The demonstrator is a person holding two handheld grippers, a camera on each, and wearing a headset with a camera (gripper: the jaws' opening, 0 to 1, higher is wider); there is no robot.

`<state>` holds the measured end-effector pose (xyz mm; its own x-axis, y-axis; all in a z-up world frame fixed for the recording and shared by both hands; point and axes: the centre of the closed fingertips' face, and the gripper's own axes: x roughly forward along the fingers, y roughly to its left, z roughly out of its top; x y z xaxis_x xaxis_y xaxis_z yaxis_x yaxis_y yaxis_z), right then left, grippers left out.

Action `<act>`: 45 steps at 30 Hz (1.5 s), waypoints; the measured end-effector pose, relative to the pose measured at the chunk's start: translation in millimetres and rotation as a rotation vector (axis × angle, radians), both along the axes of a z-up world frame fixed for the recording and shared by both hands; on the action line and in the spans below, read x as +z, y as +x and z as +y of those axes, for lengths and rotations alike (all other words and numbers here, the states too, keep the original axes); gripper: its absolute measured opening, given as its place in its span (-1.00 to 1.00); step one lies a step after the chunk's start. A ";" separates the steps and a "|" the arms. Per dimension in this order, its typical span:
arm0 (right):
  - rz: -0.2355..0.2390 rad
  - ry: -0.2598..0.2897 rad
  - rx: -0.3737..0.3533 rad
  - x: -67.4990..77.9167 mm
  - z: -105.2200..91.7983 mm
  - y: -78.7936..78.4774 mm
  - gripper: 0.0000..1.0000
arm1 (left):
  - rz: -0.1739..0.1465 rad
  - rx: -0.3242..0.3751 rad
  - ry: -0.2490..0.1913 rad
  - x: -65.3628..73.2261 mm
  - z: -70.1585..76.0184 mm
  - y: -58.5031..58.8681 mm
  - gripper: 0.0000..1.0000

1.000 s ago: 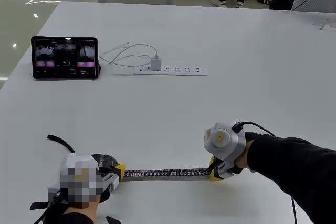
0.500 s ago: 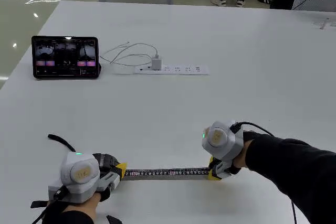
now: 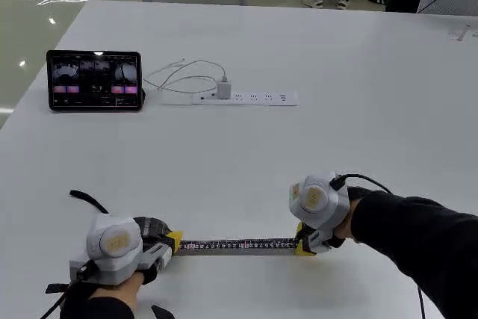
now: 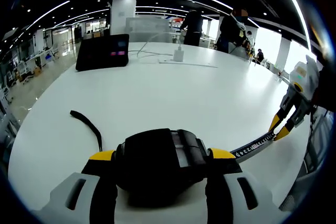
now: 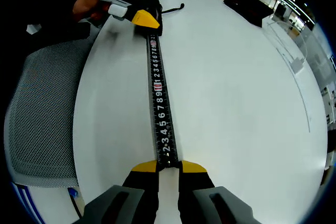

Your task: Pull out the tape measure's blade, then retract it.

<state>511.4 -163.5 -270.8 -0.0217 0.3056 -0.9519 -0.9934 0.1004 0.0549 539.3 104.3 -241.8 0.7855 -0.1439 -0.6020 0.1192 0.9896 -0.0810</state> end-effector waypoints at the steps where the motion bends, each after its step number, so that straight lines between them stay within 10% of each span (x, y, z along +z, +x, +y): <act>1: -0.004 0.000 0.005 -0.1 0.6 -0.4 -0.82 | 0.000 0.000 0.000 0.1 0.0 -0.1 0.28; 45: 0.005 0.017 0.011 -0.4 19.1 -0.5 -0.82 | 0.023 0.001 -0.006 -2.0 -1.2 -0.8 0.29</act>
<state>510.9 -144.4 -271.2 -0.0304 0.3215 -0.9464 -0.9942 0.0882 0.0619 538.5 103.2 -243.8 0.7718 -0.1462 -0.6188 0.1159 0.9892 -0.0893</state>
